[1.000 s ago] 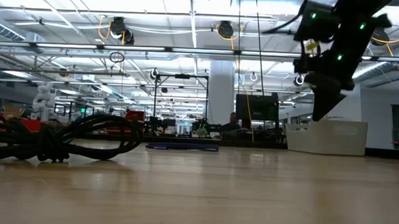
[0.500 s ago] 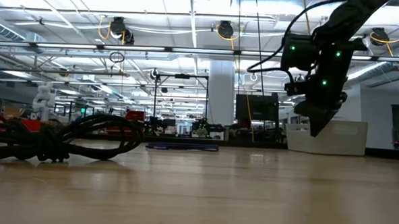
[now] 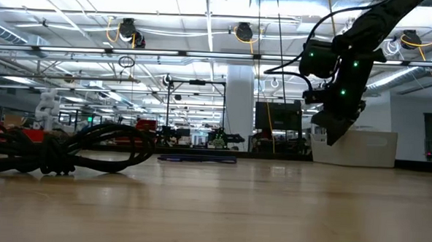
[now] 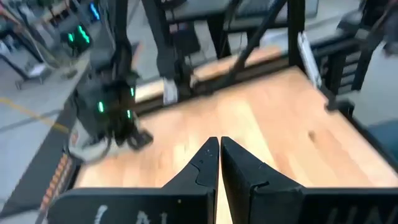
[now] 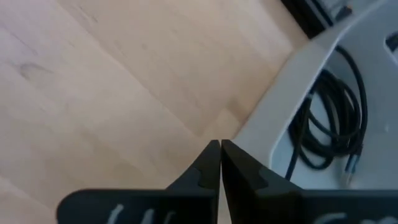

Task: Pick and place USB-C Cables
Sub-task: Adjust the white bin, then put the black charger cable into the white bin

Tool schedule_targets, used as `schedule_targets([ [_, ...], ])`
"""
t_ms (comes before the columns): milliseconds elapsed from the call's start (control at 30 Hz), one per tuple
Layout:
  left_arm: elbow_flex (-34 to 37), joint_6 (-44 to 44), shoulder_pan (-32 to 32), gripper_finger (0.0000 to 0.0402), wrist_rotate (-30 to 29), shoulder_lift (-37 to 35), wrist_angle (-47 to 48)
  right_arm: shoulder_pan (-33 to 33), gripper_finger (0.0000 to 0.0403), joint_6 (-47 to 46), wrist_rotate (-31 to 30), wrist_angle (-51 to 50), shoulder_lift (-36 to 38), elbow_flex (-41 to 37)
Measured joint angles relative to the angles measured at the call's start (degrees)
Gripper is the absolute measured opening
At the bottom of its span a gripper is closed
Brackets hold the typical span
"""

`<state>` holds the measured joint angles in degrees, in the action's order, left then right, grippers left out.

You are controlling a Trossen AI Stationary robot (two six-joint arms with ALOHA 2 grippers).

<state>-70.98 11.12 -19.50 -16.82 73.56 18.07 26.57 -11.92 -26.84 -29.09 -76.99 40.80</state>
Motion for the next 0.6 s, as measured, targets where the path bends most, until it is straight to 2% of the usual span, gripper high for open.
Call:
schedule_targets([
  [300,0.0,-5.9,1.3,0.0021,-2.2,-0.2,7.5,-2.0,0.0006,4.5,13.2,0.6,6.3,0.1],
  [600,0.0,-18.9,1.5,0.0021,-2.5,-0.2,17.2,-7.5,0.0006,11.4,19.6,-0.9,12.1,0.1],
])
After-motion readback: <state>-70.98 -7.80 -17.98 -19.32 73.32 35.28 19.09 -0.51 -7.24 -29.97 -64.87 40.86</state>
